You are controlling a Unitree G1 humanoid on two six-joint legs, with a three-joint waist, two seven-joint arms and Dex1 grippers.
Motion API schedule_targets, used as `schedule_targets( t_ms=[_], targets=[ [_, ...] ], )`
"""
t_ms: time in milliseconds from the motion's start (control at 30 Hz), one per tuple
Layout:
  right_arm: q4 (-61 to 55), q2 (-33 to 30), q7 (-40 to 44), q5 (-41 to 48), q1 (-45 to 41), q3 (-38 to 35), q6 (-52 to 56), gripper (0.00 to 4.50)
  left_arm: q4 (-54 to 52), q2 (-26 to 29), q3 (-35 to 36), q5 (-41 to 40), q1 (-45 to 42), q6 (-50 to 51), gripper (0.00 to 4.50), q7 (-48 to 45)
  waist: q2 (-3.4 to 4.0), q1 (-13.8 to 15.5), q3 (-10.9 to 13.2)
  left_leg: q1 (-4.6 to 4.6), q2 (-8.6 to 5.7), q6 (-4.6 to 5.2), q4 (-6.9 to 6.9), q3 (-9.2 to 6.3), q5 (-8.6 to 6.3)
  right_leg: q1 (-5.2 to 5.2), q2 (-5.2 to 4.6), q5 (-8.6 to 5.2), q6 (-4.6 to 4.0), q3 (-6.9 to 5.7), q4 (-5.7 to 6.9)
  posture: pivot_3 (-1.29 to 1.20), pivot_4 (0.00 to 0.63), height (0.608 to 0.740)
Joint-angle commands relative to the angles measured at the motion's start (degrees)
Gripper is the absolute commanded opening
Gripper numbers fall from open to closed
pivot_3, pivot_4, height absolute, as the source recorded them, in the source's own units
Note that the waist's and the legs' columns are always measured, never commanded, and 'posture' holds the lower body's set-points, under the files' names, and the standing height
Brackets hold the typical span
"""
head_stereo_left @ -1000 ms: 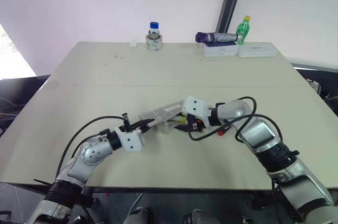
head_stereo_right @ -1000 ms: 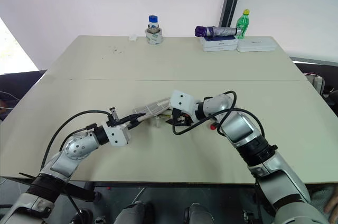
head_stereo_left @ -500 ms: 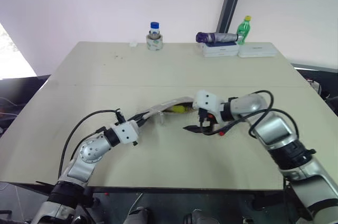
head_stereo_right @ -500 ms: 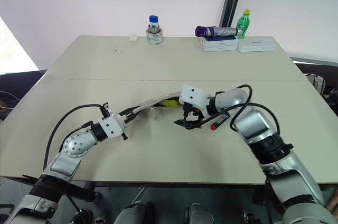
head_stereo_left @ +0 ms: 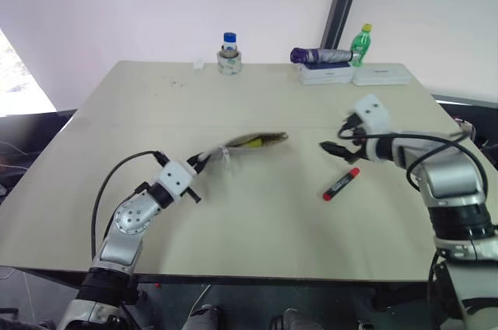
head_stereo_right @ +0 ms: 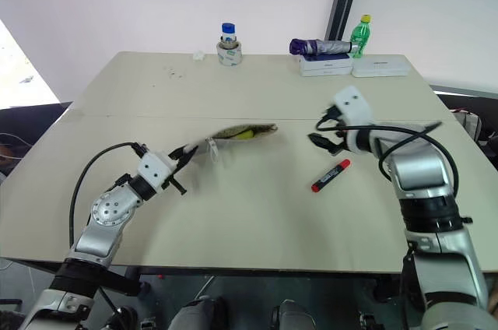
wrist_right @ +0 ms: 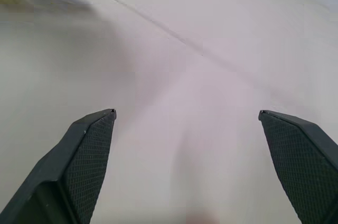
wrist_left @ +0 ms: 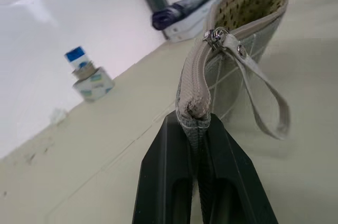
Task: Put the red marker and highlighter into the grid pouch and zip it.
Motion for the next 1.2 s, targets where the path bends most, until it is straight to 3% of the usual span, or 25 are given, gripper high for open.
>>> schedule_targets(
  t_ms=[33, 267, 367, 467, 900, 1033, 1200],
  targets=[
    [-6.6, 4.1, -8.0, 0.4, 2.3, -6.4, 6.4, 4.49, -4.3, -0.7, 1.8, -5.1, -2.2, 3.3, 0.0, -1.9, 0.03, -0.1, 0.0, 0.0, -0.01, -0.01, 0.01, 0.0, 0.0, -0.02, 0.0, 0.0, 0.0, 0.0, 0.03, 0.0, 0.15, 0.737],
    [-18.7, 13.7, -20.4, -1.6, 8.3, -10.0, 14.8, 4.49, -2.0, 0.4, 0.8, -2.4, -3.3, 1.0, 0.0, -3.4, 0.04, -0.3, 0.0, 0.02, 0.01, -0.02, -0.03, 0.0, 0.01, -0.04, 0.06, 0.0, 0.01, 0.01, 0.06, 0.0, 0.15, 0.737],
    [-22.0, 21.3, -24.9, -1.5, 8.5, -13.0, 19.8, 4.49, -1.8, 0.1, 0.4, -1.3, -3.0, 0.0, 0.0, -3.3, 0.05, -0.2, 0.0, 0.01, 0.0, -0.02, -0.03, 0.01, 0.01, -0.06, 0.06, -0.01, 0.02, 0.02, 0.05, 0.0, 0.15, 0.737],
    [-24.3, 24.8, -27.5, -1.9, 8.6, -12.7, 21.6, 4.49, -1.9, -0.1, 0.4, -1.0, -2.7, -0.4, 0.0, -3.3, 0.05, -0.3, 0.0, 0.0, 0.0, -0.03, -0.02, 0.01, 0.02, -0.06, 0.07, 0.0, 0.01, 0.02, 0.07, 0.0, 0.15, 0.737],
    [-21.0, 33.9, -36.4, -4.8, 11.7, -5.3, 14.8, 4.49, -3.5, -0.2, 0.2, 1.2, -1.0, -1.3, 0.0, -2.8, 0.05, -0.4, 0.0, -0.01, 0.0, -0.03, -0.06, 0.01, 0.02, -0.09, 0.08, -0.01, 0.01, 0.03, 0.05, 0.0, 0.15, 0.737],
    [-19.4, 34.1, -37.3, -5.4, 12.8, -5.2, 12.7, 3.28, -3.8, 0.0, 0.2, 1.7, -0.7, -1.3, 0.0, -2.6, 0.03, -0.4, 0.0, -0.01, 0.0, -0.03, -0.05, 0.01, 0.02, -0.08, 0.08, -0.01, 0.02, 0.03, 0.04, 0.0, 0.15, 0.737],
    [-18.2, 30.0, -35.4, -5.6, 13.3, -3.1, 9.9, 0.55, -3.5, 0.1, 0.3, 1.9, -0.8, -1.4, 0.0, -2.6, 0.03, -0.5, 0.0, 0.0, 0.0, -0.03, -0.05, 0.01, 0.01, -0.08, 0.08, -0.01, 0.02, 0.04, 0.04, 0.0, 0.15, 0.737]
  ],
)
